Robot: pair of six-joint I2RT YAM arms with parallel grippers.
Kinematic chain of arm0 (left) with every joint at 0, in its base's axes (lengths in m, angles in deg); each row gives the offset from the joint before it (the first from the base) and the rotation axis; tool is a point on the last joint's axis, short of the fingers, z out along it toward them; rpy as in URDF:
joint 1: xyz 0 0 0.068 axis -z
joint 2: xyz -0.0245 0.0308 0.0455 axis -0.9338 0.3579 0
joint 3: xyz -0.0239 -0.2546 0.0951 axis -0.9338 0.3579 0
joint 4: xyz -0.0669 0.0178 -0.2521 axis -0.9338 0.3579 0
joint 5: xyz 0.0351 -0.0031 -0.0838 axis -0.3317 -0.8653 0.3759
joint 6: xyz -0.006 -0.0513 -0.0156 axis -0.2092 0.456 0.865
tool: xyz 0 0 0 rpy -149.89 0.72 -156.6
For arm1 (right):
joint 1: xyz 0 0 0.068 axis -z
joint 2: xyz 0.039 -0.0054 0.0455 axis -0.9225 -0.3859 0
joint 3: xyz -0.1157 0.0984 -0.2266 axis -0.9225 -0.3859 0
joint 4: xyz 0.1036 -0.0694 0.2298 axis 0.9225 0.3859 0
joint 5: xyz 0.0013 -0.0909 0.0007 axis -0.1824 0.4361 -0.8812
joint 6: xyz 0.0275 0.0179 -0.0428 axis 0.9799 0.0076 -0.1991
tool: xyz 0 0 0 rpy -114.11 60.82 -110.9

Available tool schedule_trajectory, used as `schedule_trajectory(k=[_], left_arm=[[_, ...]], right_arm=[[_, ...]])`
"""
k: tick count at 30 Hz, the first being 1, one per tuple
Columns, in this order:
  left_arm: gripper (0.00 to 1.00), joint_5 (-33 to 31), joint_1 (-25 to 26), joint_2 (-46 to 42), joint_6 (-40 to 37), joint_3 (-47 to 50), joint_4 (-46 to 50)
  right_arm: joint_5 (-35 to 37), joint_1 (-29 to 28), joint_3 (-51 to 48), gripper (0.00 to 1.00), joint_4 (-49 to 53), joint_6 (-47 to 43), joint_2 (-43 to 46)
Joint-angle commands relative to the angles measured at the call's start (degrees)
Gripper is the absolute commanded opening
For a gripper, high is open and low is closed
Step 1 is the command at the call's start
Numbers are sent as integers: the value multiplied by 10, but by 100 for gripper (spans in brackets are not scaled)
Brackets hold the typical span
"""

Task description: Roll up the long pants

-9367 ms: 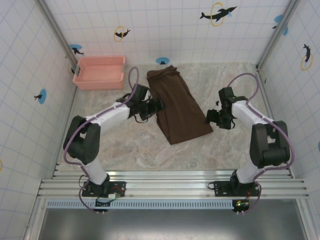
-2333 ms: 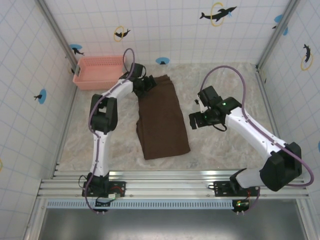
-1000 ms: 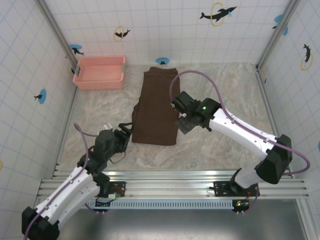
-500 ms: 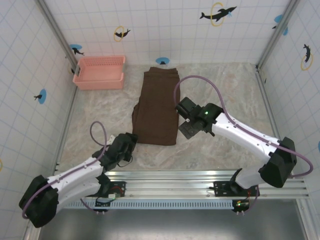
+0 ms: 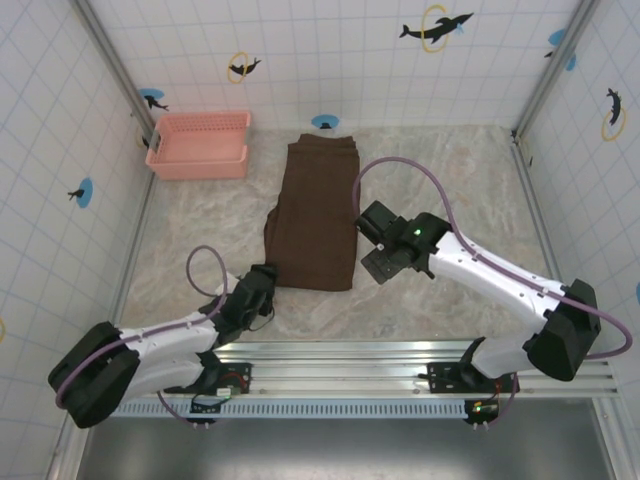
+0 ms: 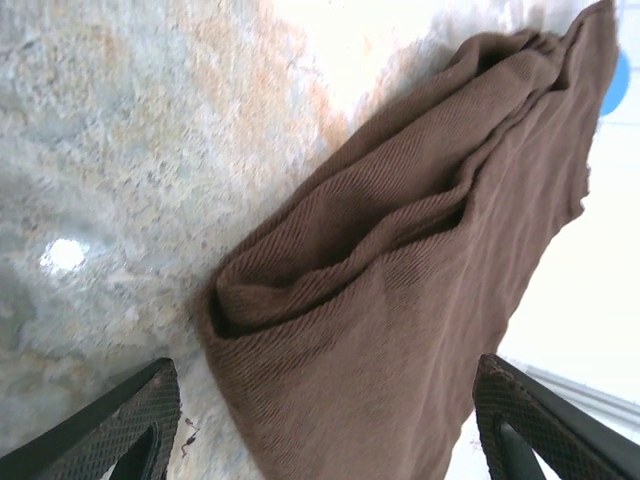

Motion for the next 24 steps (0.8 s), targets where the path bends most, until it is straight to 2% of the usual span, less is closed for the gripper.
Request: schedule_trajectory(k=[1,6,8,10,14,16,20,22,24], left_arm=[[81,-29,1,67,10,35,18],[81,0,2,244,15,29,-160],[77,4,2,318,20,27,-237],[59,-5,2,375,20,34,-320],[28,-5,0,416,11,28,-367],[7,-2,1,405,9,21,-343],[3,3,1,318,5,9,-213],[0,8,1,251,1,-5,-104],[0,11,0,175,-14,-34,44]], right_arm=[[1,-4,-11,99,4,8,19],[5,-3,-9,99,11,8,23],[9,-2,-9,99,16,9,26],[15,-1,-11,99,21,10,31],[17,6,-20,99,21,11,42],[16,10,-23,99,21,14,44],[5,11,-24,99,13,13,42],[0,10,-20,99,12,8,34],[-6,8,-12,100,10,0,27]])
